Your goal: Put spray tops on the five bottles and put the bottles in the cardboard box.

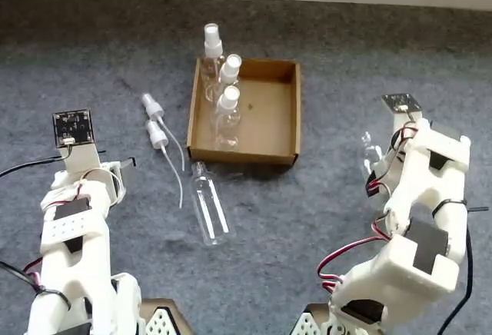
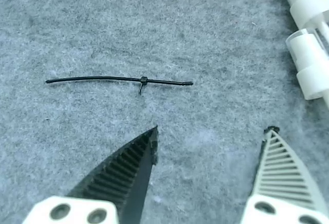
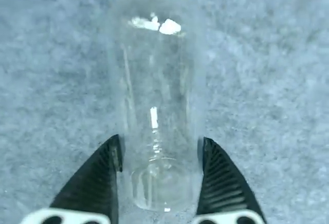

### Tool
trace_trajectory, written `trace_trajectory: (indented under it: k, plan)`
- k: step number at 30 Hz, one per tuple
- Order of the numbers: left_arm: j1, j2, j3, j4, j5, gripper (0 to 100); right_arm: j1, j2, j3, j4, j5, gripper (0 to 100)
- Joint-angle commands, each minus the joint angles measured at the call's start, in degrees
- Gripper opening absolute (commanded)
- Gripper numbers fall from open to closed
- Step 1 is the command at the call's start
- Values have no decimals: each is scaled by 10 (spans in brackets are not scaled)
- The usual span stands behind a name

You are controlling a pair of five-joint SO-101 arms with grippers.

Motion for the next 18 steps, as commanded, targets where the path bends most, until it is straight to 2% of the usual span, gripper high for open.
trace_trajectory:
  k: [1,4,6,12,18]
  plan:
    - [8,-1,-2,-11,2,287,5,4,-19,-3,11,108]
    - [8,-1,-2,-11,2,287,6,4,-19,15,15,232]
    - [8,-1,-2,-11,2,287,5,3,-20,50,15,279]
    - [8,-1,-2,-11,2,287,-18,-7,-131,110,14,283]
    - [8,-1,-2,-11,2,287,-92,-7,-217,167,12,283]
